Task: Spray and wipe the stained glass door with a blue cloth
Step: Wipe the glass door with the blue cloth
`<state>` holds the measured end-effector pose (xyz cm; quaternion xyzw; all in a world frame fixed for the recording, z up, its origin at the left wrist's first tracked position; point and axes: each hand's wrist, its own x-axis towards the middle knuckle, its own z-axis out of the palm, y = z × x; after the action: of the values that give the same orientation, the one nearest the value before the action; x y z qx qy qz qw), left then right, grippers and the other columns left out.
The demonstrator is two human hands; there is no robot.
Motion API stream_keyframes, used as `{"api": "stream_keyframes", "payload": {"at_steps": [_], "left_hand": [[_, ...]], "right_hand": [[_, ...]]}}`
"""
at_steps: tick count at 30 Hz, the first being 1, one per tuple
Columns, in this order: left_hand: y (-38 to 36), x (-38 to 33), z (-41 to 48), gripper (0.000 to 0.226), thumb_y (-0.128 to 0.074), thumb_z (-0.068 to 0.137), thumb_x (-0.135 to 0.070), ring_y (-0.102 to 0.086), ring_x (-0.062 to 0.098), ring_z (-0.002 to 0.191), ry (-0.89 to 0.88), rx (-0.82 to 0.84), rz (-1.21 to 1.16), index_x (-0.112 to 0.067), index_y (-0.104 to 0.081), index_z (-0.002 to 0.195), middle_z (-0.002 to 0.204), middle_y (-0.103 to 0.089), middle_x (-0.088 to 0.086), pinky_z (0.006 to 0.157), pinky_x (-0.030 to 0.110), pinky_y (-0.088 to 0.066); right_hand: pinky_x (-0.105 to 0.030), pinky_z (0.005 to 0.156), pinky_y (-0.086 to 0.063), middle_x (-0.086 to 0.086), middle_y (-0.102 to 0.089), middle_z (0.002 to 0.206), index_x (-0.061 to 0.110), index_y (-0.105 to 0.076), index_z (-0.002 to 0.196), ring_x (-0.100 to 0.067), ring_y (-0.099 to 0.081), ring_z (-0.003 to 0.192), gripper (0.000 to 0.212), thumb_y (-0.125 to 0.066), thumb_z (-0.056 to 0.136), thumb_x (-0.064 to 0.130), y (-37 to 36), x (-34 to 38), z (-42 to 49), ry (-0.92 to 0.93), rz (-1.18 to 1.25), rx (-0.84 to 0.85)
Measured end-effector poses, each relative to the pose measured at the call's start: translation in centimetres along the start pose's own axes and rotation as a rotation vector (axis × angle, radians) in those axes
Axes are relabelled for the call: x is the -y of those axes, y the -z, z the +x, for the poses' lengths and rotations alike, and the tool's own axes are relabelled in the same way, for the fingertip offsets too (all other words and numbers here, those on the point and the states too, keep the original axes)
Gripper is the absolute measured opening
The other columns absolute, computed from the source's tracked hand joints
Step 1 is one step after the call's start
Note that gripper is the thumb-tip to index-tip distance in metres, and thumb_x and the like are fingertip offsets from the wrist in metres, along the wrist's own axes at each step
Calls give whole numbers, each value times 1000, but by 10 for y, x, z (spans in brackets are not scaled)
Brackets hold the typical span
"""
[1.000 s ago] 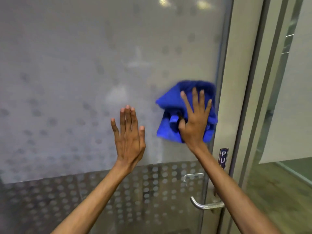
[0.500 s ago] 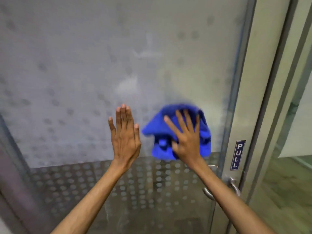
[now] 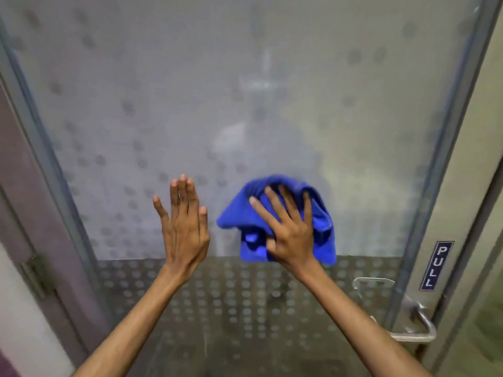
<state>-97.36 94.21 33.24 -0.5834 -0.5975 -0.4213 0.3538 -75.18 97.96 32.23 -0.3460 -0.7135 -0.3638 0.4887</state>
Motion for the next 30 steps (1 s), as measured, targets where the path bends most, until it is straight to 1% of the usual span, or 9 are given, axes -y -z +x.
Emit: {"api": "stream_keyframes", "payload": {"at_steps": [3, 5, 9, 13, 18, 22, 24, 27, 30], "left_hand": [[8, 28, -1, 59, -25, 102, -25, 7, 15, 152, 0, 12, 31, -4, -8, 155, 163, -5, 7, 120, 46, 15], [15, 48, 4, 59, -23, 103, -25, 10, 15, 152, 24, 4, 38, -5, -5, 155, 163, -3, 7, 119, 46, 15], [28, 73, 28, 60, -23, 103, -26, 10, 16, 151, 32, -25, 28, -5, -1, 154, 163, 1, 7, 119, 47, 13], [37, 82, 54, 58, -24, 104, -24, 6, 18, 151, 32, -59, -31, -2, -5, 155, 164, -3, 10, 120, 48, 12], [28, 98, 41, 58, -24, 103, -24, 7, 17, 152, 30, -84, -85, 0, -8, 154, 163, -7, 13, 120, 50, 9], [21, 116, 11, 58, -23, 102, -24, 8, 17, 152, 23, -54, -93, 0, -10, 153, 162, -6, 9, 120, 50, 8], [21, 122, 7, 58, -21, 103, -27, 7, 17, 152, 0, -28, -92, 1, -12, 153, 162, -8, 9, 120, 48, 9], [24, 123, 9, 58, -17, 104, -31, 7, 18, 152, -12, -9, -99, -1, -10, 154, 162, -8, 10, 120, 47, 11], [29, 123, 19, 59, -22, 102, -27, 8, 17, 152, -13, -28, -103, 0, -11, 154, 163, -9, 12, 120, 46, 12]], "right_hand": [[-54, 121, -11, -1, -49, 149, 33, -47, 144, -21, -28, 149, 61, -48, 83, 32, 0, -16, -19, 101, -73, 28], [-59, 121, -11, -2, -45, 151, 32, -47, 145, -24, -27, 150, 58, -48, 87, 38, 8, -19, 13, -7, -67, -53], [-65, 118, -14, -9, -42, 155, 26, -52, 144, -34, -32, 147, 58, -54, 86, 30, 24, -7, 144, -383, -55, -292], [-63, 119, -16, -10, -43, 155, 27, -52, 144, -34, -34, 146, 62, -58, 83, 38, 29, 16, 243, -383, -88, -356], [-56, 121, -15, -6, -45, 153, 24, -56, 141, -27, -35, 146, 60, -57, 81, 25, -10, 75, 139, -70, 56, -187], [-46, 118, -16, 11, -15, 166, 30, -44, 145, -20, -40, 139, 74, -58, 72, 23, -32, 98, -29, 14, -28, 139], [-43, 118, -17, 12, -10, 166, 31, -42, 145, -19, -43, 134, 70, -56, 77, 23, -31, 88, -54, 98, -47, 222], [-44, 124, -9, 3, -33, 160, 29, -39, 149, -19, -26, 149, 58, -48, 92, 33, -24, 75, -9, 91, -28, 154], [-52, 123, -10, -8, -45, 152, 20, -46, 146, -30, -30, 147, 52, -39, 98, 42, -12, 68, 89, -117, 11, -89]]}}
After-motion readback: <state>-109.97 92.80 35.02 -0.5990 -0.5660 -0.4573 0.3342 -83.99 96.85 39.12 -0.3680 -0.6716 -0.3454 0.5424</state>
